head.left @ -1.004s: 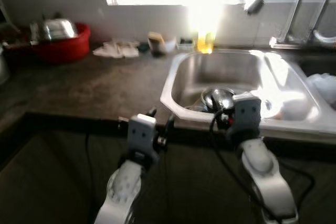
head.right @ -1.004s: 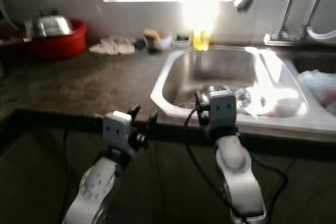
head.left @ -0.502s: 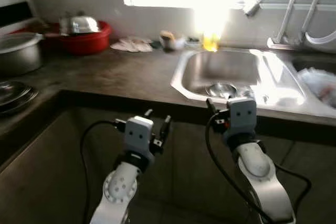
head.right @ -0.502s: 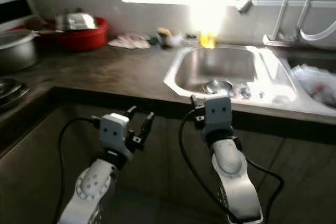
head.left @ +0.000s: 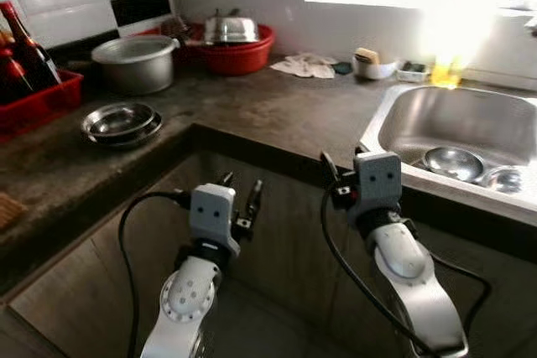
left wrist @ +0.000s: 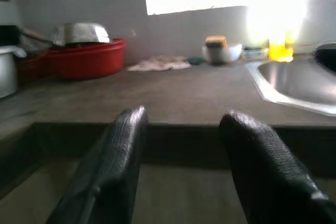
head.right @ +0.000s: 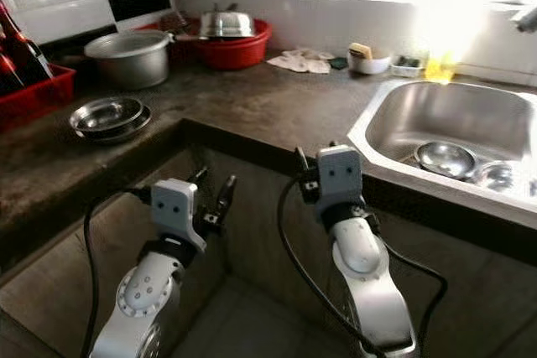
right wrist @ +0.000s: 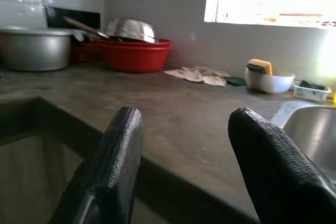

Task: Kitchen organization

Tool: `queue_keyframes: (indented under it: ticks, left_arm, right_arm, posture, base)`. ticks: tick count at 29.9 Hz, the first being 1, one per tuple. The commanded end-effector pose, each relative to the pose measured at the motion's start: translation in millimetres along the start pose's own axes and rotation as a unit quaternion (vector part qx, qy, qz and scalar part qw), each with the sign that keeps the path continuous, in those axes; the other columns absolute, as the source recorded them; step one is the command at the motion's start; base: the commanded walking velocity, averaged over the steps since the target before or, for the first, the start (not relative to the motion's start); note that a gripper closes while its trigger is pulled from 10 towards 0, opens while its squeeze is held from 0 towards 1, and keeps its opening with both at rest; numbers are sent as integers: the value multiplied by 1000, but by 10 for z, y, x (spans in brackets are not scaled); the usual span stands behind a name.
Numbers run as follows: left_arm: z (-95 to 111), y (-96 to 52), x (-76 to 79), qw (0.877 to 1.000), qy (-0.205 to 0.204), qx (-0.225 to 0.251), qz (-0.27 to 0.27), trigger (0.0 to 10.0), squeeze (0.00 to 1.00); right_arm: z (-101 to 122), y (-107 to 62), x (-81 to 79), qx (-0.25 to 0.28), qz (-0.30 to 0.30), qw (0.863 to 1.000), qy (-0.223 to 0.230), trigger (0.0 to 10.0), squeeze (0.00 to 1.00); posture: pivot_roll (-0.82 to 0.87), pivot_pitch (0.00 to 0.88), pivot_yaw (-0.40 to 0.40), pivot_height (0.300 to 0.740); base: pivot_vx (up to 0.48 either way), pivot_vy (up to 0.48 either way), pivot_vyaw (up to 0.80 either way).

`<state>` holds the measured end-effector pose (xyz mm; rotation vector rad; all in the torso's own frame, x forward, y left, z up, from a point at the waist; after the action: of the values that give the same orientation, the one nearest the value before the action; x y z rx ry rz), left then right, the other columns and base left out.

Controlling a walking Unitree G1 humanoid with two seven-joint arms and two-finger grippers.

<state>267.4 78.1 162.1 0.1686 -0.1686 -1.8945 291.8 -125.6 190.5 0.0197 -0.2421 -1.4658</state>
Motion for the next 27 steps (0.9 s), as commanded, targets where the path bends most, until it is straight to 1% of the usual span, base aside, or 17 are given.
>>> queue_keyframes:
  ticks: [1, 5, 9, 13, 17, 21, 27]
  left_arm:
    - [4, 0, -53, 1000, 14, -3, 4, 10000, 0]
    - [-7, -6, -45, 1000, 13, -4, 3, 10000, 0]
    - [-6, -4, -45, 1000, 13, -4, 4, 10000, 0]
    - [-1, -2, -40, 1000, 13, -3, 3, 10000, 0]
    - [11, -2, -41, 1000, 10, 0, 3, 10000, 0]
    - [15, -5, 6, 1000, 14, -2, -12, 10000, 0]
    - [8, 1, 16, 1000, 12, -3, -8, 10000, 0]
  right_arm:
    - [38, 30, -46, 4, 6, 1000, 7, 10000, 0]
    - [41, 39, -44, 5, 6, 1000, 7, 10000, 0]
    - [38, 49, -43, 2, 6, 1000, 13, 10000, 0]
    - [52, 53, -37, 7, 9, 1000, 8, 10000, 0]
    - [57, 56, -45, 9, 11, 1000, 6, 10000, 0]
    - [63, 58, -58, 9, 13, 1000, 6, 10000, 0]
    - [67, 66, -60, 9, 15, 1000, 6, 10000, 0]
  posture:
    - [72, 0, 2, 740]
    - [72, 0, 1, 740]
    - [72, 0, 1, 740]
    - [72, 0, -1, 740]
    - [72, 0, -1, 740]
    - [75, 0, 1, 740]
    - [73, 0, -1, 740]
  base:
    - [382, 0, 800]
    - [382, 0, 609]
    - [377, 0, 0]
    - [379, 0, 0]
    - [352, 0, 650]
    - [0, 0, 800]
    - [0, 0, 800]
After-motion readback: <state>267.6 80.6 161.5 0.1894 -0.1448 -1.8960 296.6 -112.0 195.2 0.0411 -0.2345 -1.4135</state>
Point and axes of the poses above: a point about 5 cm out from each wrist's last joint towards the gripper, its own y axis pointing out of the wrist towards the gripper, its own z axis along the axis of the wrist's last joint, x = y × z, the point moved 2 cm from there along y, pointing out of the wrist towards the gripper, and after that the axes turned 1 degree about -y, right-handed, at the moved point
